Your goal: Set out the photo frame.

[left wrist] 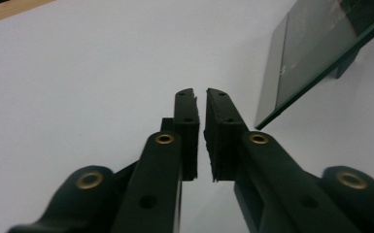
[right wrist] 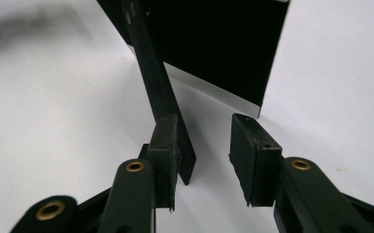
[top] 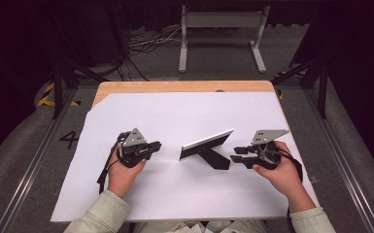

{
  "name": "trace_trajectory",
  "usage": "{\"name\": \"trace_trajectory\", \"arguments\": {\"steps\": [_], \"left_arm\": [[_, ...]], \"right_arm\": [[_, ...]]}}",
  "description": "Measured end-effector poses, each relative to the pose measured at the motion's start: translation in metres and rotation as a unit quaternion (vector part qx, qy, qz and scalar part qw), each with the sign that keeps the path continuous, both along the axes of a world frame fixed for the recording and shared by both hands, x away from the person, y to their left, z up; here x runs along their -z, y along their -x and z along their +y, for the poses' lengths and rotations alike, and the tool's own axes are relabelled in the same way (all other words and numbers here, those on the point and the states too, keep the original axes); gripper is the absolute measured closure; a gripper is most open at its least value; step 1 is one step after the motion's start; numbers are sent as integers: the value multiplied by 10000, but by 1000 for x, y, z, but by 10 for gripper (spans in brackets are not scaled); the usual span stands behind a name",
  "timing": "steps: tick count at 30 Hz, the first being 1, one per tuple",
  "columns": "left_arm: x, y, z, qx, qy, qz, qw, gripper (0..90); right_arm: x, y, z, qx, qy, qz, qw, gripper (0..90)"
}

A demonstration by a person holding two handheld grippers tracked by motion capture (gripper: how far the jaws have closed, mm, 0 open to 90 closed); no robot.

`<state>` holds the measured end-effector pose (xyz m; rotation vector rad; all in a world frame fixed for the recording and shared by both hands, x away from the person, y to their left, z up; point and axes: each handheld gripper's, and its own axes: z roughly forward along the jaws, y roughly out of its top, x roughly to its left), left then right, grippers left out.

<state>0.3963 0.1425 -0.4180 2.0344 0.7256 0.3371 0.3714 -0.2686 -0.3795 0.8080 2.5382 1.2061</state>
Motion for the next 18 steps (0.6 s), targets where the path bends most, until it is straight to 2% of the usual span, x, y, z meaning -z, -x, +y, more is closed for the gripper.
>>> {"name": "trace_trajectory", "arguments": {"steps": [4, 7, 14, 17, 18], "left_arm": [[0, -2, -6, 28, 51, 44, 10000, 900], [-1, -5, -12, 15, 221, 126, 9997, 900], [5, -11, -26, 6, 138, 262, 9996, 900], [6, -14, -30, 43, 334, 406, 9986, 900], [6, -14, -31, 57, 318, 433, 9985, 900]], "right_arm": [[-2, 1, -5, 55, -23, -16, 10000, 640], [-3, 2, -8, 94, -39, -19, 9999, 639], [-4, 4, -15, 181, -62, -31, 9998, 638], [-4, 6, -17, 213, -110, -25, 9997, 630], [-5, 6, -17, 227, -116, -31, 9997, 628]]}}
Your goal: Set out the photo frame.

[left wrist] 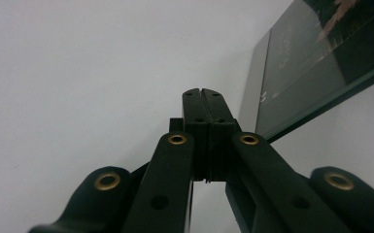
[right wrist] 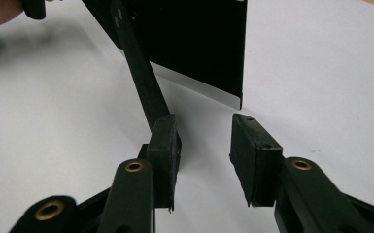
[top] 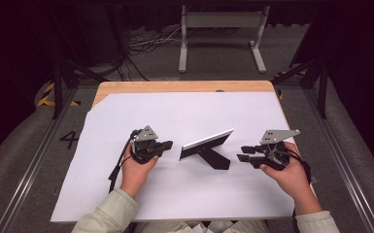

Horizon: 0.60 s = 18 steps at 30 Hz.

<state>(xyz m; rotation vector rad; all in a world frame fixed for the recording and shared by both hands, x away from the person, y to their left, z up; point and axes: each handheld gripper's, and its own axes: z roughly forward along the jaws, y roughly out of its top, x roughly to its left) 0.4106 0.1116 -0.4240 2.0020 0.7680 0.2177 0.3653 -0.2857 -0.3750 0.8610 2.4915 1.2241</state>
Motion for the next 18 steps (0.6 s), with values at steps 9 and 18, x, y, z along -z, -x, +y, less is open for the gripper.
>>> {"name": "trace_trajectory", "arguments": {"steps": [9, 18], "left_arm": [[11, -5, -22, 156, -345, 88, 9992, 900], [18, -6, -29, 311, -538, 136, 9980, 900]], "right_arm": [[1, 2, -5, 78, -19, 5, 10000, 620], [0, 2, -13, 235, -73, -22, 9997, 619]]}}
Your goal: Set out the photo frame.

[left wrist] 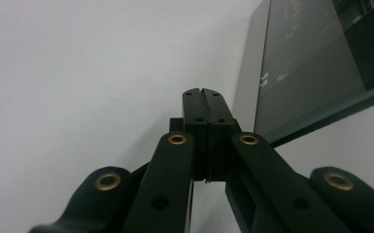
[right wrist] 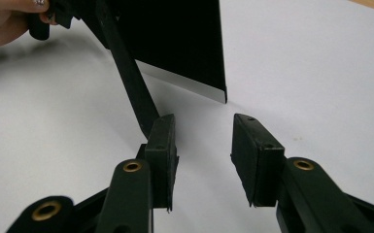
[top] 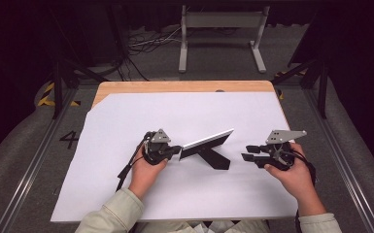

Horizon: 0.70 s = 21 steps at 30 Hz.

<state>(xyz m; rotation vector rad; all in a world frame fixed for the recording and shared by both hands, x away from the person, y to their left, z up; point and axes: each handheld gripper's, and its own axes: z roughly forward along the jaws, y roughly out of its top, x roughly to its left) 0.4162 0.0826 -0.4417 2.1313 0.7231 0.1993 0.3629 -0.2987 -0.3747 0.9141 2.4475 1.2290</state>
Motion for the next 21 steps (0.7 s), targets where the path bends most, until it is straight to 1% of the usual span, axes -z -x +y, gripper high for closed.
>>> {"name": "trace_trajectory", "arguments": {"steps": [4, 8, 10, 11, 13, 16, 21], "left_arm": [[1, 1, -3, 42, -27, 53, 10000, 900], [2, 1, -4, 134, -94, 50, 9999, 900], [3, 2, -5, 154, -83, 82, 9998, 900], [3, 2, -6, 206, -105, 79, 9997, 900], [4, 2, -7, 234, -135, 45, 9996, 900], [4, 2, -6, 240, -100, 91, 9996, 900], [3, 2, -6, 284, -112, 97, 9995, 900]], "right_arm": [[-1, -1, -3, 83, -3, -26, 10000, 619], [-1, -2, -5, 170, -15, -63, 9998, 621], [-1, -2, -7, 223, -36, -86, 9997, 623], [-1, -2, -8, 246, -45, -101, 9996, 623], [-3, -2, -9, 282, -75, -113, 9995, 623], [-4, -2, -10, 306, -83, -131, 9994, 623], [-5, -2, -12, 322, -99, -147, 9993, 622]]}}
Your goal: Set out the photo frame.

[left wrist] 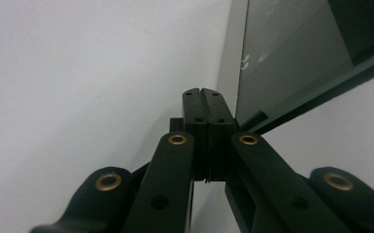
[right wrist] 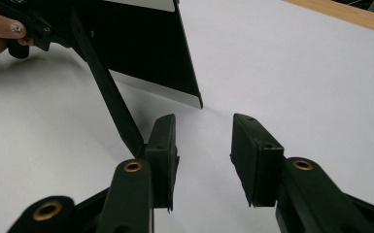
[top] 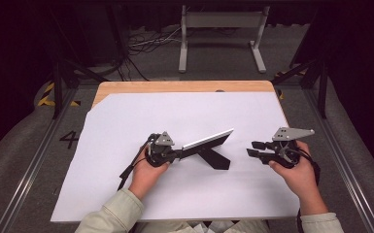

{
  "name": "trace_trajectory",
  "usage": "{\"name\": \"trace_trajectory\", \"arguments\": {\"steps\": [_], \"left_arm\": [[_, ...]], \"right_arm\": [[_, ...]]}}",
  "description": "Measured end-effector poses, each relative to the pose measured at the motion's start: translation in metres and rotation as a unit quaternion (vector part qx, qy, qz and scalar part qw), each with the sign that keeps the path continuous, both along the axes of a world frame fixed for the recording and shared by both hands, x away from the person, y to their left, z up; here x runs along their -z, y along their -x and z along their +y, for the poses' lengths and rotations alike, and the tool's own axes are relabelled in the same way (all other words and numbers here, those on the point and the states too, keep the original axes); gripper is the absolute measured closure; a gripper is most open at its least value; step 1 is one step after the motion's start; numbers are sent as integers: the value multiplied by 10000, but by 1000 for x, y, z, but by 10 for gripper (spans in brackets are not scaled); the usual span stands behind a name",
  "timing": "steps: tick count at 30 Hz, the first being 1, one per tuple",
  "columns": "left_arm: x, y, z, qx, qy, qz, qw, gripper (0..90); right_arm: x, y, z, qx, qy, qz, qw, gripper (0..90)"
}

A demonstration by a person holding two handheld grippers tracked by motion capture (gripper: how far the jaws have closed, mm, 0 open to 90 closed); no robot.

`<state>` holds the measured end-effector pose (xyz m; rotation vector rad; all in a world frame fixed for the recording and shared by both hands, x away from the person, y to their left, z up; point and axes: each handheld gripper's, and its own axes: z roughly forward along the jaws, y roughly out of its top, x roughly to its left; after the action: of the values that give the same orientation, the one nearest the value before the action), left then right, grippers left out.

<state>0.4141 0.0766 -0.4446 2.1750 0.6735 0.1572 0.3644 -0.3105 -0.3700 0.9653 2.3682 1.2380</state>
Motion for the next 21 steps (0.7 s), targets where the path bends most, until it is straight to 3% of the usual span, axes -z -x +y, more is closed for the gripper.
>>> {"name": "trace_trajectory", "arguments": {"steps": [6, 10, 15, 18, 21], "left_arm": [[-1, 2, -1, 160, -36, 99, 9998, 900], [-2, 6, -5, 393, -151, 143, 9990, 900], [-5, 10, -8, 677, -291, 167, 9971, 900], [-6, 14, -10, 832, -340, 327, 9954, 900], [-8, 17, -15, 955, -446, 349, 9938, 900]], "right_arm": [[-4, 0, -3, 35, -18, -45, 10000, 621], [-7, 0, -6, 58, -55, -92, 9999, 622], [-7, -1, -5, 55, -65, -93, 9999, 621], [-7, -1, -4, 32, -61, -91, 9999, 621], [-8, -1, -5, 32, -64, -105, 9999, 620]]}}
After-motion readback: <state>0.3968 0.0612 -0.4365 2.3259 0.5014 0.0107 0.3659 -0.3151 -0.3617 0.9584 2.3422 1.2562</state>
